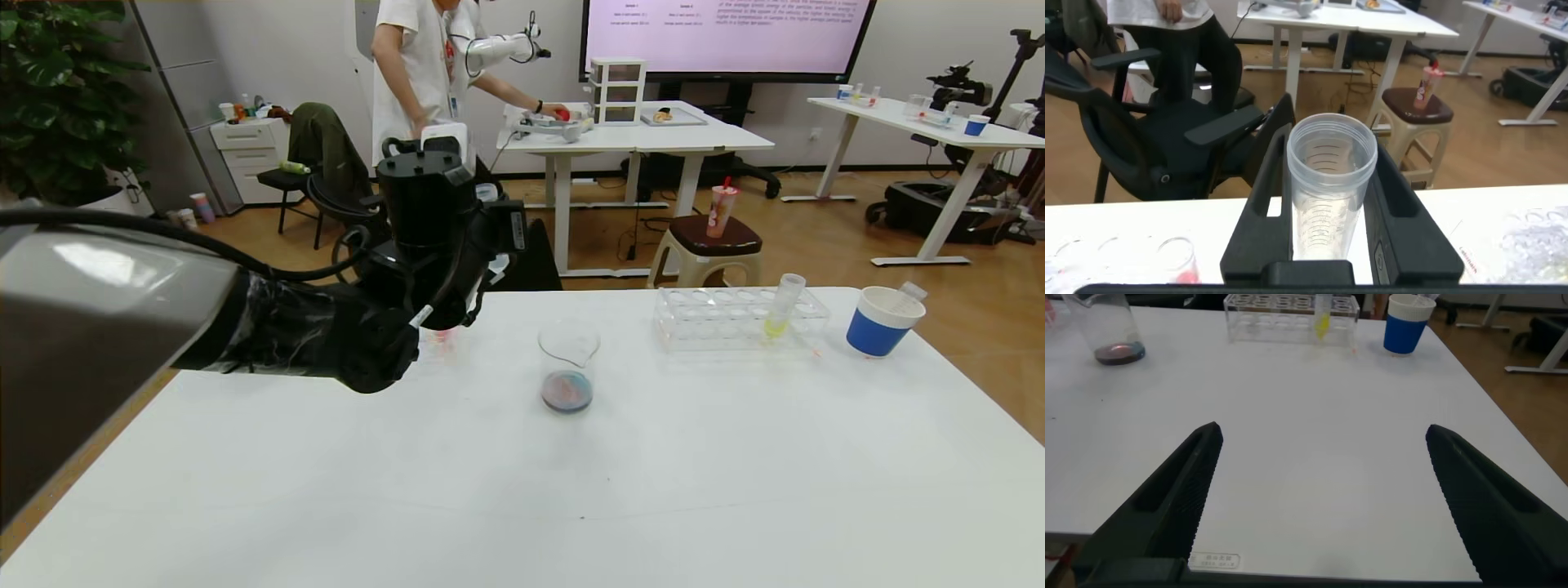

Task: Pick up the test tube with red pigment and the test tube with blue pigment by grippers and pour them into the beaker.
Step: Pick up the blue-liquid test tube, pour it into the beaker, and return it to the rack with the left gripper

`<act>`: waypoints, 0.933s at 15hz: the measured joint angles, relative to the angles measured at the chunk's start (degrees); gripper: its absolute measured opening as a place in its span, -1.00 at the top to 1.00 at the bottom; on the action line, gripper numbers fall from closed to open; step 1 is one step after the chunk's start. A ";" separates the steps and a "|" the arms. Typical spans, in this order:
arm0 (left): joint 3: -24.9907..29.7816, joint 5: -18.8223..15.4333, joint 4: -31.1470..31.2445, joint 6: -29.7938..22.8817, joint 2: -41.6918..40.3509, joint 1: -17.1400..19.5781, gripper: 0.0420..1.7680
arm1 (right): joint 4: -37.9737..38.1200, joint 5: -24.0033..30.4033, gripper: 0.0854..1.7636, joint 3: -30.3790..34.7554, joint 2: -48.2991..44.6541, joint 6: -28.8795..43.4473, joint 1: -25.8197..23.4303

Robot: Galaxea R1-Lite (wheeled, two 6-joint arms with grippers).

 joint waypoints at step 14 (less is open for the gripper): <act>11.00 -18.69 -0.46 3.96 -8.00 41.86 0.46 | 0.00 -0.02 -0.97 0.00 0.00 0.02 0.00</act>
